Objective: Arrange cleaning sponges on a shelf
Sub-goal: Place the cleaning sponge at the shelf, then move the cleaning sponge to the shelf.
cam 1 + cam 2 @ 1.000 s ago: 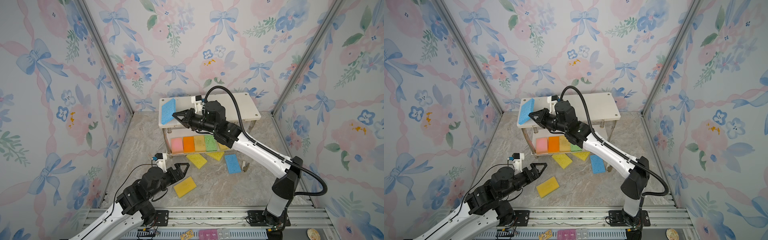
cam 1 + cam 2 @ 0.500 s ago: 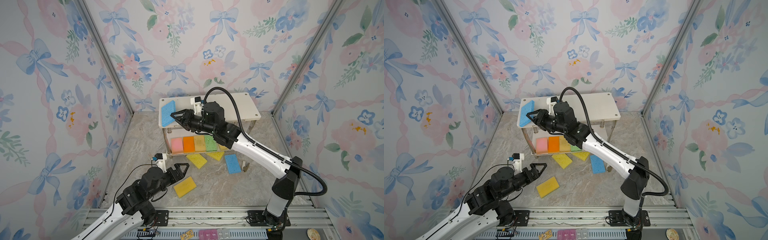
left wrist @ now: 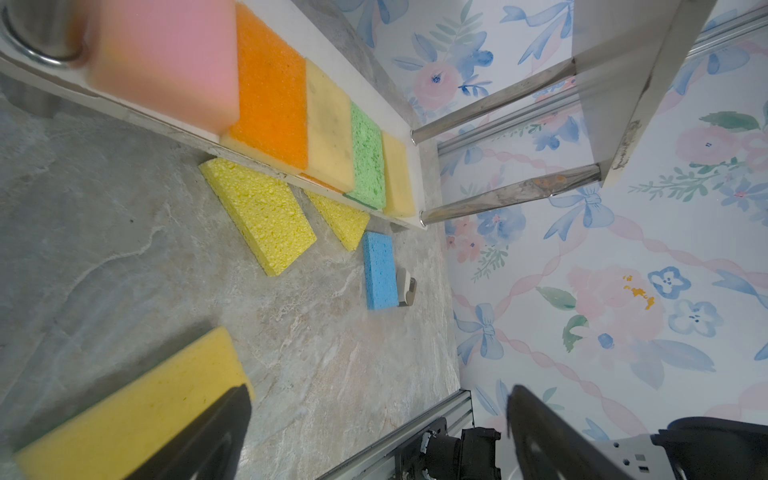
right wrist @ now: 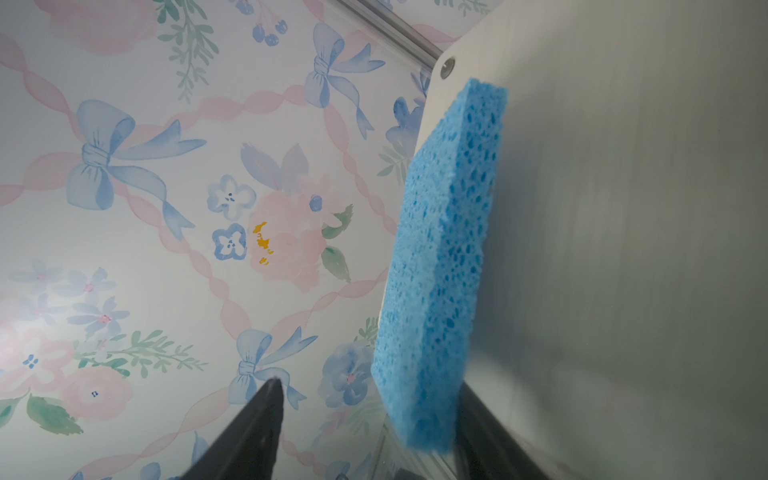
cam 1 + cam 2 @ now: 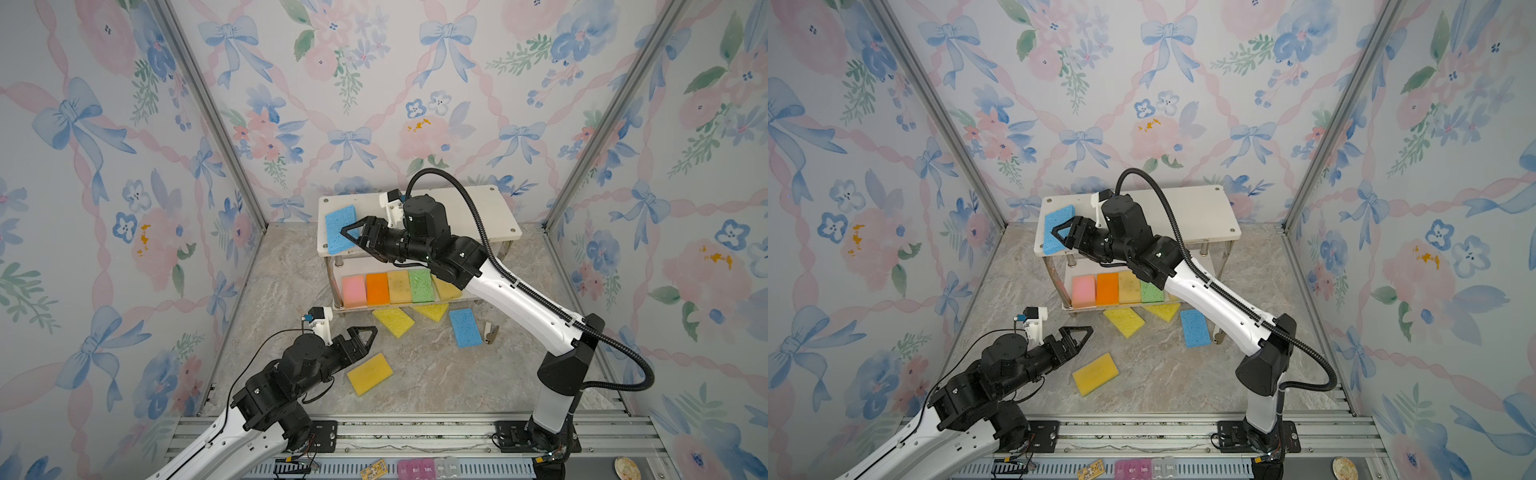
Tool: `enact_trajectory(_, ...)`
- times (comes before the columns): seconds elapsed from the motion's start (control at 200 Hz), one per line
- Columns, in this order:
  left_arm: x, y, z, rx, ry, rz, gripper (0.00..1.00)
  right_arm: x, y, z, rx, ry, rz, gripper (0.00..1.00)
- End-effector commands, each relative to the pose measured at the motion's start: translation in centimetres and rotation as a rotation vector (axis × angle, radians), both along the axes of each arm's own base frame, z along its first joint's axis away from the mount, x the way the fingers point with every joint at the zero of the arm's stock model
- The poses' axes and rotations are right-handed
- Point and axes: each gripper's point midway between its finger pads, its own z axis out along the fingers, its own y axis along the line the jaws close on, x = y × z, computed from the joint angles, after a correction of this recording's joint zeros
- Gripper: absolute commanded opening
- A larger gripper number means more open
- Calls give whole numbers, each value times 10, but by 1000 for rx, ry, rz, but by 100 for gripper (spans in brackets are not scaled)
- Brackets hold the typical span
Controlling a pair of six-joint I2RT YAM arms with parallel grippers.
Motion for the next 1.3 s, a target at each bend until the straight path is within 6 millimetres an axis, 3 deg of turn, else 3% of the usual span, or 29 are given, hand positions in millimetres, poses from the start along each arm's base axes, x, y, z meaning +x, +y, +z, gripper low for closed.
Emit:
enact_trajectory(0.0, -1, 2, -9, 28, 8, -10, 98, -4, 0, -21, -140, -8, 40, 68)
enact_trajectory(0.34, -1, 3, -7, 22, 6, -7, 98, -10, -3, -34, -308, -32, 102, 73)
enact_trajectory(0.785, 0, 6, -5, 24, 2, 0, 98, -13, 14, -22, -236, -62, 144, 75)
enact_trajectory(1.025, -1, 9, -7, 25, 7, 11, 98, -11, 20, -28, -234, -50, 158, 76)
enact_trajectory(1.295, 1, 9, -7, 32, 8, 6, 98, -4, 6, -30, -291, -73, 127, 76)
